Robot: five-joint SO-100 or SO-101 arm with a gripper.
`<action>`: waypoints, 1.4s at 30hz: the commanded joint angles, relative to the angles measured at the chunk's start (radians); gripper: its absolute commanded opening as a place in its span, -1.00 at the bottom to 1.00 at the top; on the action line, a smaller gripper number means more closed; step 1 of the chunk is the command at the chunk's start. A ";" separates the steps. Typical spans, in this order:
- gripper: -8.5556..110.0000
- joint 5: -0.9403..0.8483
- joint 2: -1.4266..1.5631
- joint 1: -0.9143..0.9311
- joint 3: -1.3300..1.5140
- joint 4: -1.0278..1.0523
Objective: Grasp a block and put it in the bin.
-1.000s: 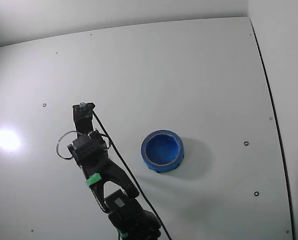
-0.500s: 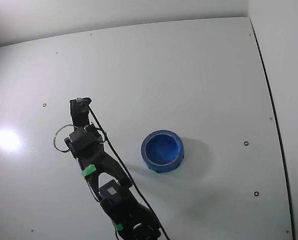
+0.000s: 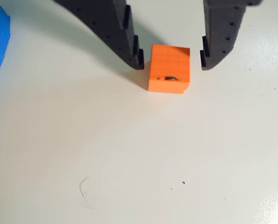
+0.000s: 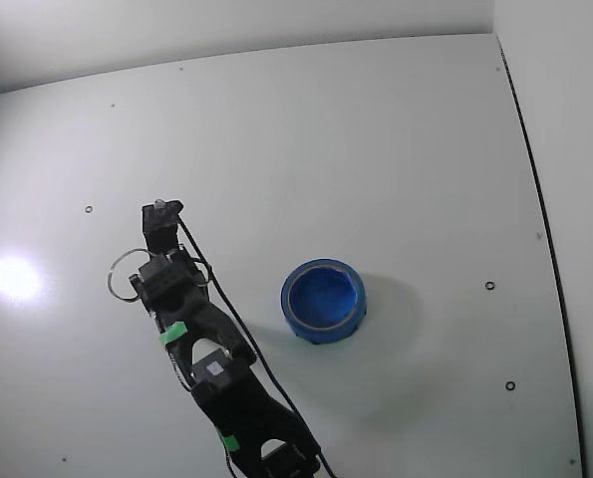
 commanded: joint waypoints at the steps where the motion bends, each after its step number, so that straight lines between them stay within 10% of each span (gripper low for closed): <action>1: -0.57 -0.012 0.017 0.002 -0.092 -0.002; 18: -0.86 0.014 0.031 0.005 -0.074 -0.002; 31: -0.86 0.575 0.644 0.268 0.132 -0.017; 42: -0.86 0.655 1.039 0.339 0.612 -0.169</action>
